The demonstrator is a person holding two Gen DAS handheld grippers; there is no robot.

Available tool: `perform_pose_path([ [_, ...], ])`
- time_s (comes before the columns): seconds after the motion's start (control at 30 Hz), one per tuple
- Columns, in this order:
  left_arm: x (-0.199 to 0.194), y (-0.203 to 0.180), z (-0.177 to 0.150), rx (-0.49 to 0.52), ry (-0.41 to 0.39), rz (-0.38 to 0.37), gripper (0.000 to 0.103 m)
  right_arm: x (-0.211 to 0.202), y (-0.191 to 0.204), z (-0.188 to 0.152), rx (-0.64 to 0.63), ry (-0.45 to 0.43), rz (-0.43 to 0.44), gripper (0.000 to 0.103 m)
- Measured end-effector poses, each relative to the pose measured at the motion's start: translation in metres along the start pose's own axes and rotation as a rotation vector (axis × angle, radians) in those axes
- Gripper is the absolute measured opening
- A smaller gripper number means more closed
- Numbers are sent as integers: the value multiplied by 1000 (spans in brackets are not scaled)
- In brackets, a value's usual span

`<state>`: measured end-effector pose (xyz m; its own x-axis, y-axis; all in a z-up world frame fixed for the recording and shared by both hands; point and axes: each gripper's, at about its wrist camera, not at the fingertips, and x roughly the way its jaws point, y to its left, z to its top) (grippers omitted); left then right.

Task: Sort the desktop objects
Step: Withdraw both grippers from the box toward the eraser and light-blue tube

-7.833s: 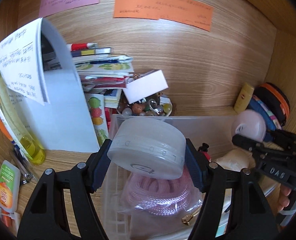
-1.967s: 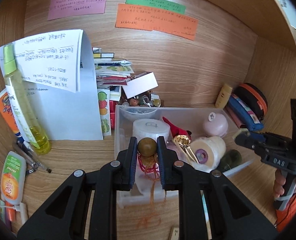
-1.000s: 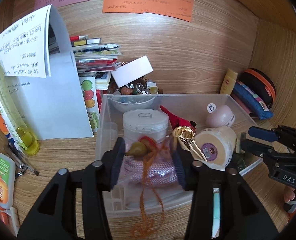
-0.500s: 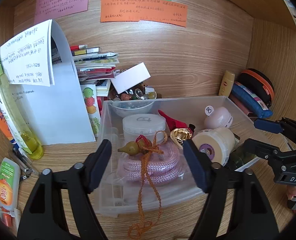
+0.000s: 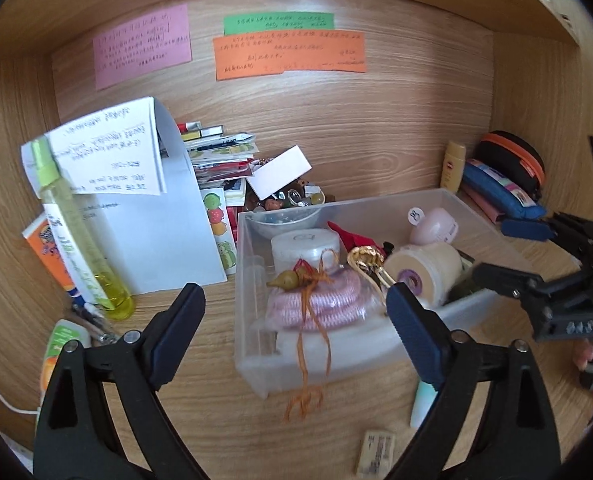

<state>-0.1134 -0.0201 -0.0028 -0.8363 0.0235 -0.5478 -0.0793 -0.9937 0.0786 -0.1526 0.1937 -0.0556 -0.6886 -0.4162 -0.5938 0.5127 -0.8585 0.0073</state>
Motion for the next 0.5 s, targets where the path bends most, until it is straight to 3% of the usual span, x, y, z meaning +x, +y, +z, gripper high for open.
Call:
perform_pose_path([
  [0.5, -11, -8, -57, 62, 165, -61, 95, -34, 19, -36, -85, 64, 70, 83],
])
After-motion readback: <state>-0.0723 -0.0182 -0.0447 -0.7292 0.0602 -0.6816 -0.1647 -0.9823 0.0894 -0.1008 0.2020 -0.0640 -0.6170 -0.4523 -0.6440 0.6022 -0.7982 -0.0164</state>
